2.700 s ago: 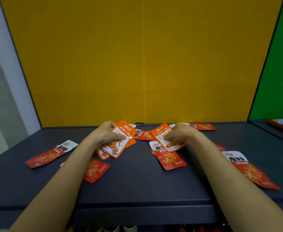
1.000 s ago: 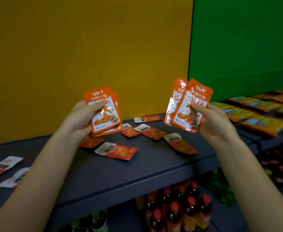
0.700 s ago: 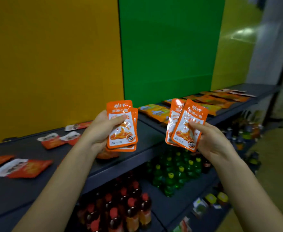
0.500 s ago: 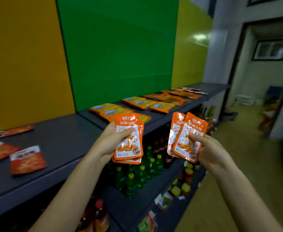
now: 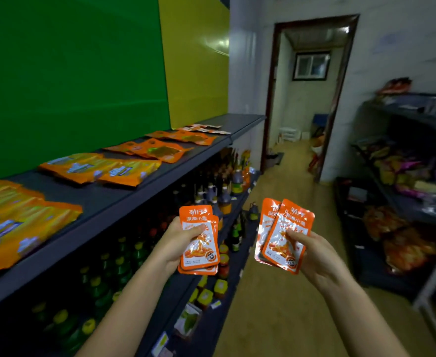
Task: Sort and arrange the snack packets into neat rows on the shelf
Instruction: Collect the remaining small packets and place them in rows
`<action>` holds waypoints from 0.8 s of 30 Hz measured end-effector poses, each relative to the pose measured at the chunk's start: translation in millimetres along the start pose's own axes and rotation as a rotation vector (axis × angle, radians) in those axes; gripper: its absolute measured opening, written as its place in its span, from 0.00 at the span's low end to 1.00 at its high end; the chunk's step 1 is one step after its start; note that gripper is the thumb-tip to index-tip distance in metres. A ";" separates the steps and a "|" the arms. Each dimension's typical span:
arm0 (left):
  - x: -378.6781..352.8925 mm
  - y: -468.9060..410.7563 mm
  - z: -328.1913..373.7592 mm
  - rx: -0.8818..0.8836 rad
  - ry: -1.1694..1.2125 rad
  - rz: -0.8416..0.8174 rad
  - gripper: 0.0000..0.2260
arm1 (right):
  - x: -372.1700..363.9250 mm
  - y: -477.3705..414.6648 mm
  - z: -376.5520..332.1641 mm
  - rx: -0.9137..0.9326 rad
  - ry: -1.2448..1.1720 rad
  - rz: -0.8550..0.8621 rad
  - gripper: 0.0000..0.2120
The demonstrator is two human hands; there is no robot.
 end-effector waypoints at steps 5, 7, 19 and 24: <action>-43.9 -91.4 17.1 0.008 -0.018 -0.068 0.13 | 19.8 -76.1 -3.2 -0.006 0.021 0.071 0.05; -58.1 -129.4 31.4 0.006 -0.038 -0.082 0.14 | 23.2 -110.6 -11.7 0.005 0.022 0.098 0.05; -149.2 -297.0 79.8 0.027 -0.049 -0.130 0.13 | 67.2 -271.1 -40.2 0.025 0.009 0.186 0.10; -183.2 -362.8 84.3 0.060 -0.047 -0.093 0.05 | 88.7 -340.4 -45.1 -0.027 0.021 0.174 0.04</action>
Point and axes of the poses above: each hand's wrist, its own y-axis away from the middle knuckle, its own x-axis out of the back of the hand, z = x × y, the point moved 6 cm from there along -y, towards the middle knuckle, and after that the axes turned 8 degrees about x, right-handed, at the moved point
